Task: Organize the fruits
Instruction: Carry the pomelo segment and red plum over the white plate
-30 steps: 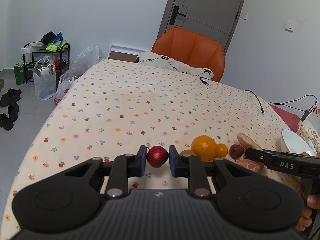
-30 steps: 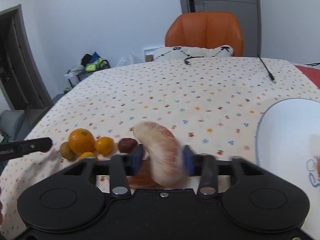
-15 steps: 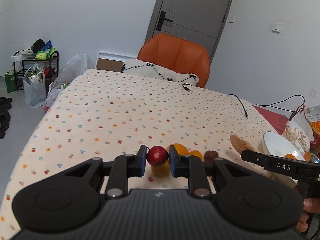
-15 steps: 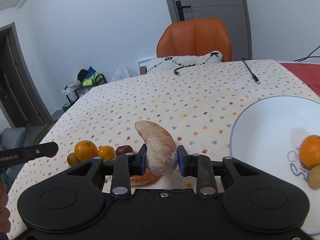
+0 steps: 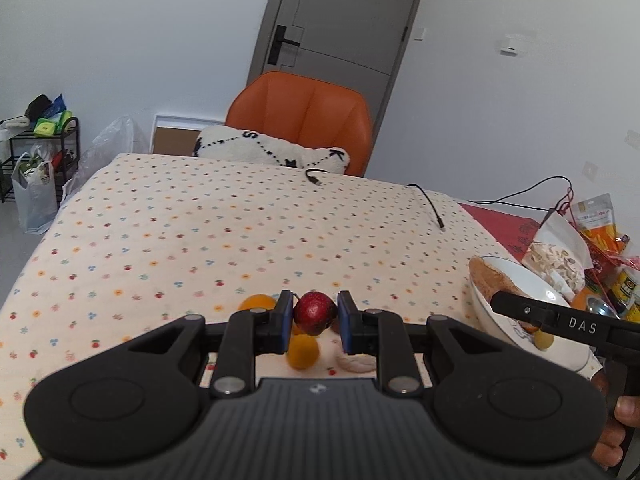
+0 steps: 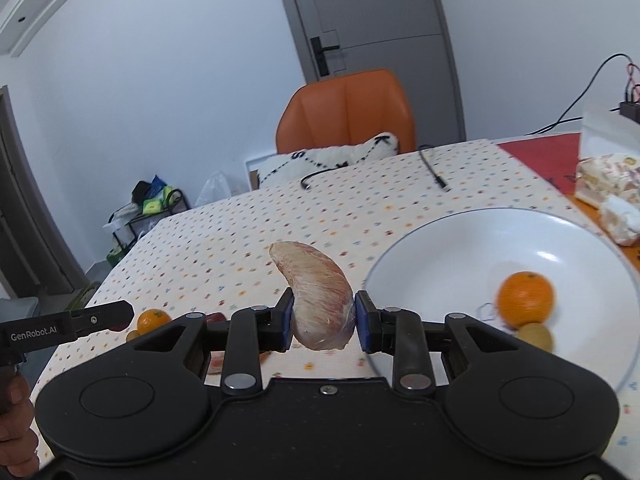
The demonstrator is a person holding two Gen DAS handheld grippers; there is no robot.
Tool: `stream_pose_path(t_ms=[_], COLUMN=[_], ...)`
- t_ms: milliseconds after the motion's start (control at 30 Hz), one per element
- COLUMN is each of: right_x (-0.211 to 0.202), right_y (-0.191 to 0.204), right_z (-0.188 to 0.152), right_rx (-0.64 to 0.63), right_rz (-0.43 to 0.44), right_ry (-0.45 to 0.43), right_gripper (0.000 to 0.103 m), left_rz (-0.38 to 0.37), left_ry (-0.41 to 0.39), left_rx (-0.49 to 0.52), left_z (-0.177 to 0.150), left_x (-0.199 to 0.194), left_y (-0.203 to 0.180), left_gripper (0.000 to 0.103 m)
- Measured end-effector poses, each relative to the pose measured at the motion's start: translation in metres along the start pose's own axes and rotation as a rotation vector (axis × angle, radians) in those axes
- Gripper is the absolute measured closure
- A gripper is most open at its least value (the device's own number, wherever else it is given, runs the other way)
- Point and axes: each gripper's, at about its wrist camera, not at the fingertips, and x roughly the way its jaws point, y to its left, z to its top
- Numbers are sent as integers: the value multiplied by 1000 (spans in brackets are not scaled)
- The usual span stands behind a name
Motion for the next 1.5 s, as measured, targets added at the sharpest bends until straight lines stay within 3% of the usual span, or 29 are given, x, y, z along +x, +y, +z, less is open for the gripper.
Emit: stream_pose_path(t_ms=[1000, 1500], right_x=[-35, -36], right_y=[-63, -74], right_z=[-18, -21], right_rx=[107, 120], right_rz=[-127, -115], right_ry=[-23, -23], right_gripper=[74, 71], left_rz=[-140, -169], left_ry=[7, 33], left_rx=[93, 105], left_z=[0, -4], left_x=[21, 32], left_y=[-80, -101], left_gripper=[81, 81])
